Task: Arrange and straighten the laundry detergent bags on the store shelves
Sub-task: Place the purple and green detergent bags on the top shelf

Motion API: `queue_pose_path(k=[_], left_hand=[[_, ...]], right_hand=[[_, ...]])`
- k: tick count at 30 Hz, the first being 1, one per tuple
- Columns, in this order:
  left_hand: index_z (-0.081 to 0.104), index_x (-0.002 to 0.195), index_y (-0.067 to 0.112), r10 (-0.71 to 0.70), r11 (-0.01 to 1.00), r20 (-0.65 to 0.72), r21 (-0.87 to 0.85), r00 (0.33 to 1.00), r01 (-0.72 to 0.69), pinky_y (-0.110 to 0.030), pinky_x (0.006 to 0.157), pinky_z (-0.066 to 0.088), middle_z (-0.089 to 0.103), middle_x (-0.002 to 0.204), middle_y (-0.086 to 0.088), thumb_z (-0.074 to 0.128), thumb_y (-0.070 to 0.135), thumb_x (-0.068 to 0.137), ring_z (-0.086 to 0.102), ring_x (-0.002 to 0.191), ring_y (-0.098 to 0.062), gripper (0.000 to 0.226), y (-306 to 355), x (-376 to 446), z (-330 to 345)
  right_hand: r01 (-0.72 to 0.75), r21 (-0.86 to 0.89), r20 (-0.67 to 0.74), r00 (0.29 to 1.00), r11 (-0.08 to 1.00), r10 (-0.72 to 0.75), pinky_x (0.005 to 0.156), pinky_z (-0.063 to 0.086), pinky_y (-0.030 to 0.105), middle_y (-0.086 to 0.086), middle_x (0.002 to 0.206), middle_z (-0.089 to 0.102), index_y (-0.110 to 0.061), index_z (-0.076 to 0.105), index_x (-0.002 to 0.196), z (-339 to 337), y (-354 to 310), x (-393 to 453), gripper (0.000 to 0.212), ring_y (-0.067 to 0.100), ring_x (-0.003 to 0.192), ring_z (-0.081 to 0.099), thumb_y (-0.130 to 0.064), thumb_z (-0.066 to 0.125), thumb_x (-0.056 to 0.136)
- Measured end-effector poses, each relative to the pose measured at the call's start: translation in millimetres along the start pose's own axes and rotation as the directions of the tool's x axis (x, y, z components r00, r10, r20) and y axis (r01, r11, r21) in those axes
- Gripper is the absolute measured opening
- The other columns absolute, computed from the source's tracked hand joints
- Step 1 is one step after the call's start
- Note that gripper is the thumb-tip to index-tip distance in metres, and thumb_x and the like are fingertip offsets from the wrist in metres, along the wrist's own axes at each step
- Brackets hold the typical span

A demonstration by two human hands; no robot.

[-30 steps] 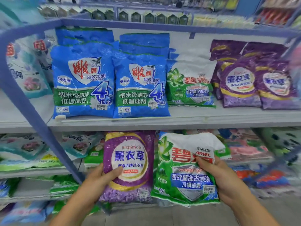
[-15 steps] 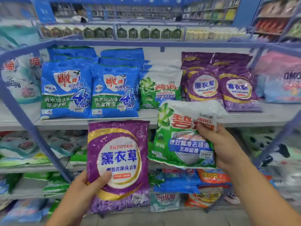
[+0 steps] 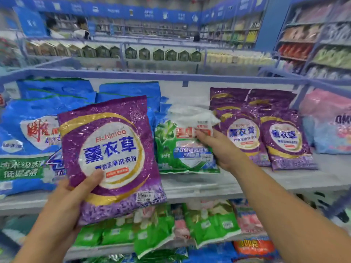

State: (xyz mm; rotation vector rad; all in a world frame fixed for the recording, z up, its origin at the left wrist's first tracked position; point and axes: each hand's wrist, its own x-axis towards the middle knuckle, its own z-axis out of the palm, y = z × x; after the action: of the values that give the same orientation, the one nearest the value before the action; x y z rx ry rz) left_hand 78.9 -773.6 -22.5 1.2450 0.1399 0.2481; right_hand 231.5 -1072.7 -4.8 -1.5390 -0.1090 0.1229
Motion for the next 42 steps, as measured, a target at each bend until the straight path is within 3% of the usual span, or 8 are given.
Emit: queue_pose_path(k=[6, 11, 17, 23, 29, 31, 35, 42], left_hand=[[0.081, 0.092, 0.024, -0.035, 0.996, 0.017, 0.079, 0.999, 0.034, -0.028, 0.065, 0.062, 0.079, 0.097, -0.007, 0.096, 0.060, 0.014, 0.077, 0.086, -0.023, 0.087, -14.6, 41.8, 19.4], [0.075, 0.105, 0.014, -0.093, 0.993, 0.019, 0.074, 0.995, 0.091, -0.046, 0.096, 0.051, 0.078, 0.103, -0.012, 0.098, 0.057, 0.020, 0.076, 0.092, -0.032, 0.098, -19.4, 47.0, 46.3], [0.076, 0.100, 0.015, -0.094, 0.996, -0.020, 0.004, 0.995, 0.094, -0.035, 0.065, 0.064, 0.078, 0.101, -0.014, 0.099, 0.053, 0.009, 0.077, 0.087, -0.031, 0.101, -21.5, 40.7, 68.8], [0.080, 0.087, 0.015, -0.072, 0.995, -0.095, -0.073, 0.993, 0.065, -0.038, 0.072, 0.062, 0.078, 0.097, -0.014, 0.073, 0.017, 0.068, 0.077, 0.079, -0.026, 0.021, -24.8, 33.3, 85.6], [0.072, 0.102, 0.011, -0.083, 0.995, -0.100, -0.068, 0.992, 0.077, -0.041, 0.069, 0.062, 0.078, 0.097, -0.016, 0.068, 0.015, 0.073, 0.077, 0.076, -0.029, 0.030, -20.9, 31.2, 96.2], [0.070, 0.107, 0.008, -0.095, 0.995, -0.061, -0.041, 0.994, 0.092, -0.043, 0.072, 0.062, 0.078, 0.100, -0.017, 0.071, 0.017, 0.073, 0.077, 0.081, -0.030, 0.035, -20.7, 33.0, 105.2], [0.075, 0.104, 0.013, -0.092, 0.992, 0.087, 0.093, 0.992, 0.084, -0.046, 0.089, 0.057, 0.078, 0.105, -0.012, 0.097, 0.045, 0.045, 0.076, 0.095, -0.031, 0.070, -25.6, 41.6, 137.4], [0.068, 0.113, 0.027, -0.064, 0.952, 0.239, 0.307, 0.969, -0.012, -0.025, 0.078, 0.059, 0.078, 0.098, 0.013, 0.072, 0.027, 0.091, 0.075, 0.089, -0.007, 0.023, -59.8, 54.4, 245.6]], right_hand=[[-0.028, -0.030, -0.221, 0.975, 0.999, 0.020, 0.084, 0.058, 0.035, -0.006, 0.102, 0.078, -0.026, 0.066, 0.109, 3.8, 7.8, 23.9, 0.028, 0.016, 0.094, 0.074, -0.042, 0.074, 0.088], [0.113, 0.044, -0.354, 0.931, 0.993, -0.090, 0.072, 0.061, 0.037, 0.000, 0.102, 0.077, -0.020, 0.067, 0.110, 6.8, 14.3, 32.4, 0.023, 0.024, 0.096, 0.074, -0.024, 0.075, 0.089], [0.095, -0.234, -0.216, 0.965, 0.968, -0.147, 0.081, 0.051, 0.024, -0.006, 0.107, 0.064, -0.023, 0.046, 0.132, -0.8, 7.6, 41.5, 0.053, 0.016, 0.102, 0.065, -0.027, 0.075, 0.088], [0.420, -0.811, 0.088, 0.776, 0.407, -0.625, 0.119, 0.028, 0.039, -0.003, 0.157, 0.026, -0.037, 0.019, 0.156, -7.5, 11.3, -3.3, 0.073, 0.017, 0.148, 0.020, -0.038, 0.061, 0.095], [0.552, -0.833, 0.526, 0.809, 0.034, -0.260, 0.125, 0.002, 0.047, -0.003, 0.169, 0.001, -0.031, 0.017, 0.160, -2.4, 39.5, 20.1, 0.076, 0.016, 0.155, -0.012, -0.051, 0.017, 0.086], [0.524, -0.845, 0.489, 0.839, 0.108, -0.237, 0.125, 0.007, 0.045, -0.001, 0.169, 0.002, -0.025, 0.012, 0.161, -1.3, 27.5, 21.8, 0.069, 0.017, 0.156, -0.005, -0.046, 0.022, 0.096], [0.174, -0.336, 0.210, 0.972, 0.926, -0.107, 0.101, 0.053, 0.040, 0.001, 0.127, 0.070, -0.025, 0.068, 0.123, -28.9, 0.4, 0.5, 0.027, 0.017, 0.115, 0.065, -0.027, 0.048, 0.105], [-0.023, -0.138, -0.050, 0.999, 0.990, 0.016, 0.095, 0.056, 0.041, -0.020, 0.104, 0.075, -0.046, 0.059, 0.116, -121.9, -9.5, -38.2, 0.040, 0.005, 0.098, 0.072, -0.052, 0.074, 0.080]])
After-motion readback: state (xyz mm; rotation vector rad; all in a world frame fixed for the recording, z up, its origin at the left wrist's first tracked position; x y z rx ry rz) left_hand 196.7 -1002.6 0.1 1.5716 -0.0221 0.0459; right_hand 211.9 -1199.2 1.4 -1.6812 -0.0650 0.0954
